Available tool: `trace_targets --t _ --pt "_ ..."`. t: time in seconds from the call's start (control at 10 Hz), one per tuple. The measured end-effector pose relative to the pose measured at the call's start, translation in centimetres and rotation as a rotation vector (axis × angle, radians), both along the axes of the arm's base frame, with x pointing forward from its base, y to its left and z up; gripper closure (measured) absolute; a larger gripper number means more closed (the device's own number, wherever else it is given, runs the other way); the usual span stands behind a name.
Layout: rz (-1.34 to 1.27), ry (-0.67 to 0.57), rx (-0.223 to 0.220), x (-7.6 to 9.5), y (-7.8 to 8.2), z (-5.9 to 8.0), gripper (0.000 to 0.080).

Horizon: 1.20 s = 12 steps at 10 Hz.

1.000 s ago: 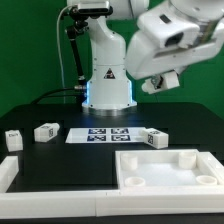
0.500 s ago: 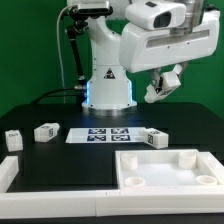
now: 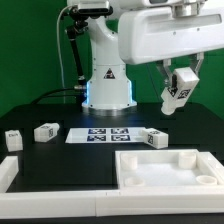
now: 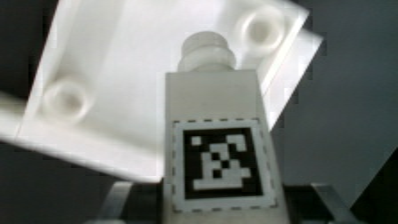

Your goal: Assemble square table

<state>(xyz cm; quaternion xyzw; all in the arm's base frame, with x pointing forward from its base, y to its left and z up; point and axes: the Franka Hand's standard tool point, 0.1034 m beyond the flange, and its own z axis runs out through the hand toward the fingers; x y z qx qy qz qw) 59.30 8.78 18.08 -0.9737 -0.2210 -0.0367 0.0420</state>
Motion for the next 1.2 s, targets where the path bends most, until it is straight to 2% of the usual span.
trace_targets --t 0.4,0.6,0.7,0.9,1.0,1.2 --pt "-0.015 -0.269 0.029 0.9 -1.7 -0.5 0.0509" --pt "-0.010 -0.336 0.016 1.0 -2.5 -0.7 0.0509" --pt "-0.013 -0.308 0.022 0.8 -2.1 -1.1 0.0509" --pt "-0.006 -0.276 0.050 2.5 -0.2 -2.9 0.0509" --pt "-0.028 -0.264 0.076 2.7 1.6 -3.8 0.0508" --pt "-0.065 -0.252 0.122 2.4 5.9 -3.9 0.0508"
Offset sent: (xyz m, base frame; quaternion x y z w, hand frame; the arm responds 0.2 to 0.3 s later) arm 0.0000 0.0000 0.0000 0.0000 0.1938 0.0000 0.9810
